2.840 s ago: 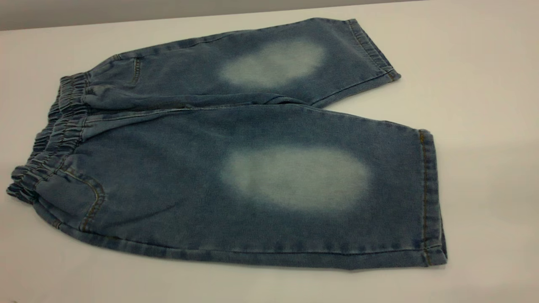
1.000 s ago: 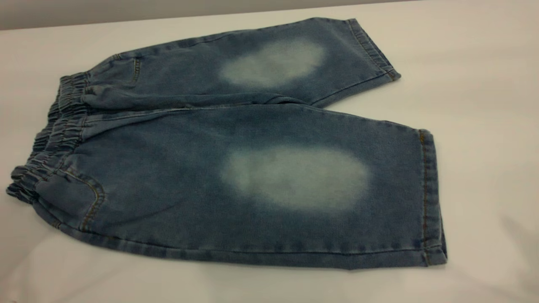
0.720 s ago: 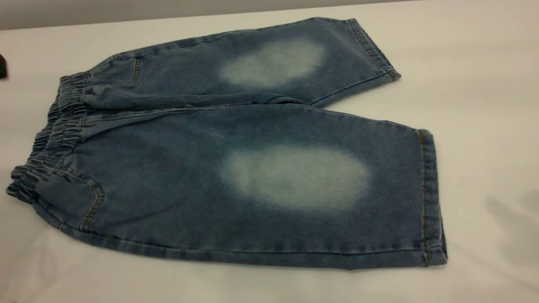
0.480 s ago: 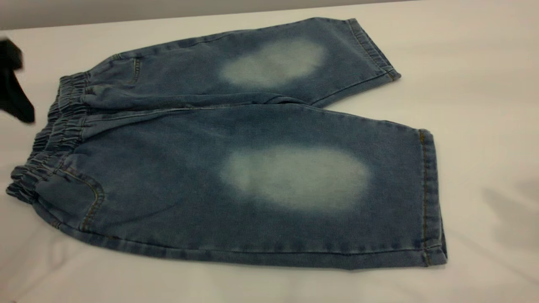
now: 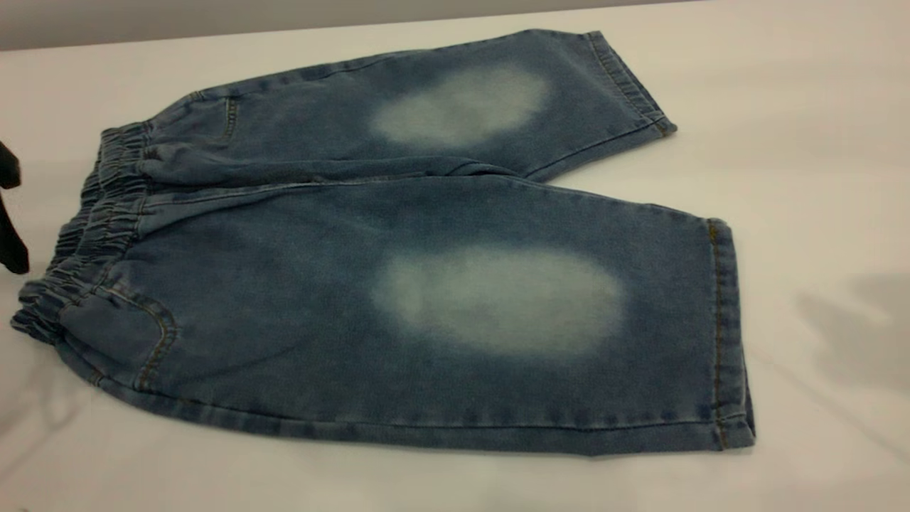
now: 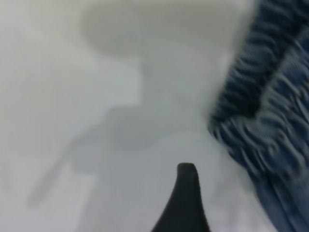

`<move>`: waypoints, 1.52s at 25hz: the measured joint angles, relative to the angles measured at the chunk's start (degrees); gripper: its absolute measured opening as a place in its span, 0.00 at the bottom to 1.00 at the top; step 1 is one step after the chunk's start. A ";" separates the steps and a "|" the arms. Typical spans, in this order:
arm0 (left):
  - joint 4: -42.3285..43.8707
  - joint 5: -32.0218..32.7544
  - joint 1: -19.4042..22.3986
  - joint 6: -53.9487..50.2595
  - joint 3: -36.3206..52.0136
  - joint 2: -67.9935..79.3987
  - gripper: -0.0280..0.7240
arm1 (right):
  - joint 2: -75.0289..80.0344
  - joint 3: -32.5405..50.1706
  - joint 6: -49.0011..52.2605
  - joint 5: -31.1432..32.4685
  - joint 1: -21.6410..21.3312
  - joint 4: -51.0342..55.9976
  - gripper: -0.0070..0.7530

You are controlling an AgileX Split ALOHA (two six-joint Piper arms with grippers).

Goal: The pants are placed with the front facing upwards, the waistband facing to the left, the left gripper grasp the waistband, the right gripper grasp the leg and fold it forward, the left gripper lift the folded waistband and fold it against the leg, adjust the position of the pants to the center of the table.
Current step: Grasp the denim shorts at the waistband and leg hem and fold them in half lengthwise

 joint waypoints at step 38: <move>-0.89 -14.81 -0.06 -0.34 -4.27 17.60 0.20 | 4.72 0.00 -3.14 -0.02 0.00 2.45 0.57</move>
